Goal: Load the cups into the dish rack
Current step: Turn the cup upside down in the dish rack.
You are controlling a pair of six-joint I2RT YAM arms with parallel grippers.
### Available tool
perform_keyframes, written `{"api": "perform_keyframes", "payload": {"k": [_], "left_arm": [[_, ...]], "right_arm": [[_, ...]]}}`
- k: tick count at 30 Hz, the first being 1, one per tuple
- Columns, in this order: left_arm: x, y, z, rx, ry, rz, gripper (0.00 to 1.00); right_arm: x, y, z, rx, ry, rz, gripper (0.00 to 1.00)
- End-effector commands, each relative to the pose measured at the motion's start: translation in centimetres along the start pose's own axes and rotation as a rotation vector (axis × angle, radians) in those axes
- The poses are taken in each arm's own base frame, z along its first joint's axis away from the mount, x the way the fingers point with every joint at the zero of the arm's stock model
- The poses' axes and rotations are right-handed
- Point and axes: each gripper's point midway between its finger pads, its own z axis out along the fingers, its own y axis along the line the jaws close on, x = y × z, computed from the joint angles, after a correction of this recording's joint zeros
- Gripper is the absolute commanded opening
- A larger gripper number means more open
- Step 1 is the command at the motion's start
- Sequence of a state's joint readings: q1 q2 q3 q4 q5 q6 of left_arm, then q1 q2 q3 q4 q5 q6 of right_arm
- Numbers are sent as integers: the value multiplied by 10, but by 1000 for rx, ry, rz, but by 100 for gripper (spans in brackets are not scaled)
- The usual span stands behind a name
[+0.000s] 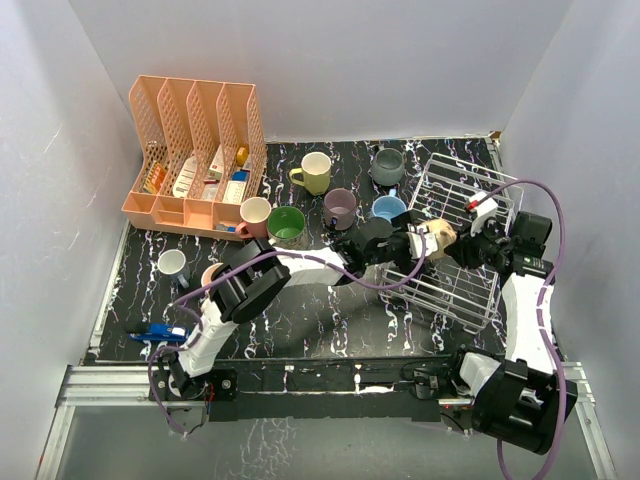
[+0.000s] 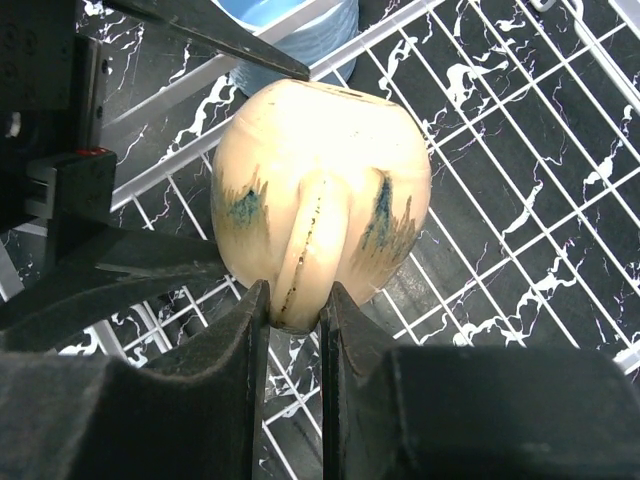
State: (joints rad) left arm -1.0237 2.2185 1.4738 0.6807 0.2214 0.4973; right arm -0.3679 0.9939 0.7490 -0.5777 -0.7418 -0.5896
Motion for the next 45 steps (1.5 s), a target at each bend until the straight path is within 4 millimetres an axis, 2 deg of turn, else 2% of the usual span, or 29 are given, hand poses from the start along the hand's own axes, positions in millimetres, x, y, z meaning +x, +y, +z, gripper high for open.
{"api": "perform_keyframes", "payload": {"k": [1,4,10,17,22,26,31,37,41,45], "left_arm": [[-89,29,-31,-5,-185,-7,97],[-99,29,-38,2,-197,-17,97],[-103,31,-50,-10,-187,-35,97],[-117,39,-64,-29,-197,-69,97],[-130,50,-84,-72,-188,-151,97],[-137,60,-111,-113,-168,-281,97],[-131,61,-147,-122,-88,-457,96],[-122,75,-201,-146,13,-639,96],[-106,88,-248,-189,87,-771,97],[-73,88,-298,-268,236,-799,97]], "right_arm": [[23,-35,-1,131,52,-116,8],[27,-39,1,134,40,-136,8],[29,-38,5,106,-5,-237,8],[32,-42,9,96,-27,-314,8],[30,-45,14,65,-30,-305,10],[30,-49,19,33,-14,-290,29],[31,-56,22,-1,32,-245,36],[20,-61,16,-24,71,-242,55],[7,-68,10,-15,79,-270,70],[14,-67,9,-84,144,-268,70]]}}
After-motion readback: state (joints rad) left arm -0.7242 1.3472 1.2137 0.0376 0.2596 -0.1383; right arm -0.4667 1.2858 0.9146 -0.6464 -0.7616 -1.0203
